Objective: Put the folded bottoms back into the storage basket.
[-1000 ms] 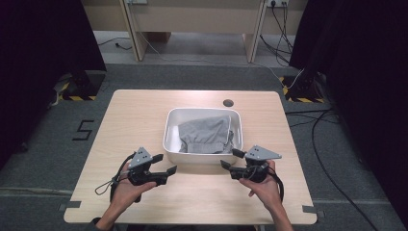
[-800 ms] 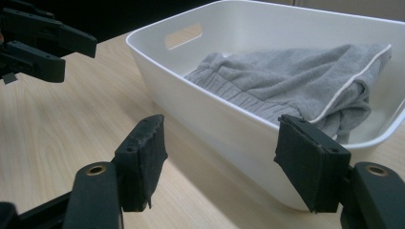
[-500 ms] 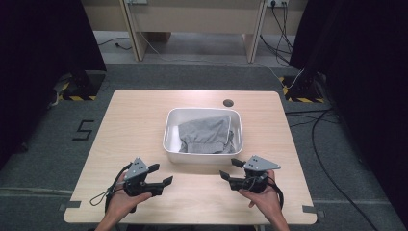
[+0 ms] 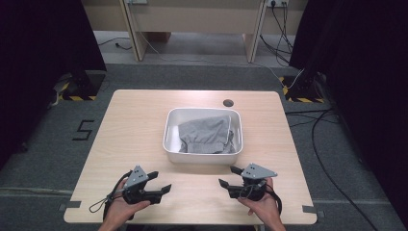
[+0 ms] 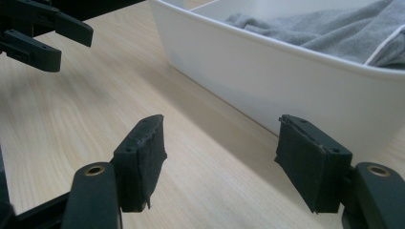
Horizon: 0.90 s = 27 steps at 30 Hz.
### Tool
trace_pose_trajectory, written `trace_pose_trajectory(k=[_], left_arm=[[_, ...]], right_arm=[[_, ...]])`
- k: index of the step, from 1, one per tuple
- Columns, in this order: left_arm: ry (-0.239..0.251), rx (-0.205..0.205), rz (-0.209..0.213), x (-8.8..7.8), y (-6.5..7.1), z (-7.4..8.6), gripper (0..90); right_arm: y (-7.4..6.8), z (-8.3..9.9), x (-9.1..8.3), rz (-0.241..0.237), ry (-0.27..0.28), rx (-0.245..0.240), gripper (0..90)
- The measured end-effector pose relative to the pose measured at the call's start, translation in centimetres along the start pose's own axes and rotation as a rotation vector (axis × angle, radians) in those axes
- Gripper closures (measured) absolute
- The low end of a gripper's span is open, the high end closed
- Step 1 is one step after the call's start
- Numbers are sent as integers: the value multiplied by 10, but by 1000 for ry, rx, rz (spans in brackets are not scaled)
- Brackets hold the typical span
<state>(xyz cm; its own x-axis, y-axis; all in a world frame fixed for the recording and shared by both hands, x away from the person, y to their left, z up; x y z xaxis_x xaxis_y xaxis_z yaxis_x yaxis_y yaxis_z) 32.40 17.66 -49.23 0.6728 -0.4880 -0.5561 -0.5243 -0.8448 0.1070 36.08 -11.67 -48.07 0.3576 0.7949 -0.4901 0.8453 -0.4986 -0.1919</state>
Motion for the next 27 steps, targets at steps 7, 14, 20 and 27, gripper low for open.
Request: trace_pose_trajectory(k=[7, 14, 20, 27], left_arm=[[-15, 14, 10, 0, 4, 8, 270], [-32, 33, 15, -2, 7, 18, 270], [-53, 60, 12, -2, 9, 28, 251], [-82, 63, 5, -6, 8, 40, 226]], right_arm=[[-1, 13, -5, 9, -11, 20, 340], [-3, 27, -15, 22, -10, 40, 301], [-6, 34, -19, 43, -7, 51, 229], [-10, 43, -22, 58, -47, 42, 195]])
Point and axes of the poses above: each handheld gripper's, and its own axes: x roughly forward along the jaws, z roughly out of its underside, y roughly to its right, the point moved 6 cm from there along x, roughly forward along the jaws, and after that the axes turned 9 degrees about -z, right-handed, at the moved point
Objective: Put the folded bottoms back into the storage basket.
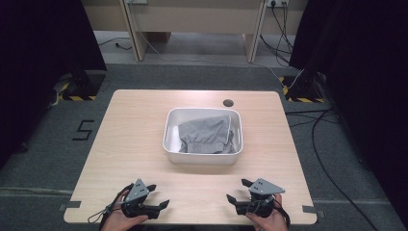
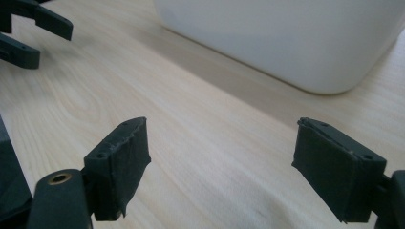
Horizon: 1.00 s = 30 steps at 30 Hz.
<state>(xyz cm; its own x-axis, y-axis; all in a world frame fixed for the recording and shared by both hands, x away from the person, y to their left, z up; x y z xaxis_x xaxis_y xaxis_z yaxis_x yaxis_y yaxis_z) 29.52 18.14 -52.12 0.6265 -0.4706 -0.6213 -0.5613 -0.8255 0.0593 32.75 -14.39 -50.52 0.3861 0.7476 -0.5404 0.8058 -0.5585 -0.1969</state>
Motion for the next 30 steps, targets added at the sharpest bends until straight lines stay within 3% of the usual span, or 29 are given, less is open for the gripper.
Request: trace_pose_trajectory(k=[13, 17, 19, 21, 30], left_arm=[[-52, 12, -18, -6, 1, 21, 158], [-52, 23, -21, -8, 3, 24, 146], [-47, 33, -29, -8, 5, 25, 144], [-42, 78, -49, -9, 7, 28, 141], [-34, 79, -47, -11, 15, 32, 89]], right_arm=[[1, 24, -7, 73, -103, -7, 163], [0, 32, -5, 66, -139, 2, 158], [0, 35, -5, 76, -134, -19, 156], [0, 36, -6, 82, -131, -25, 155], [-4, 41, -7, 87, -81, -34, 150]])
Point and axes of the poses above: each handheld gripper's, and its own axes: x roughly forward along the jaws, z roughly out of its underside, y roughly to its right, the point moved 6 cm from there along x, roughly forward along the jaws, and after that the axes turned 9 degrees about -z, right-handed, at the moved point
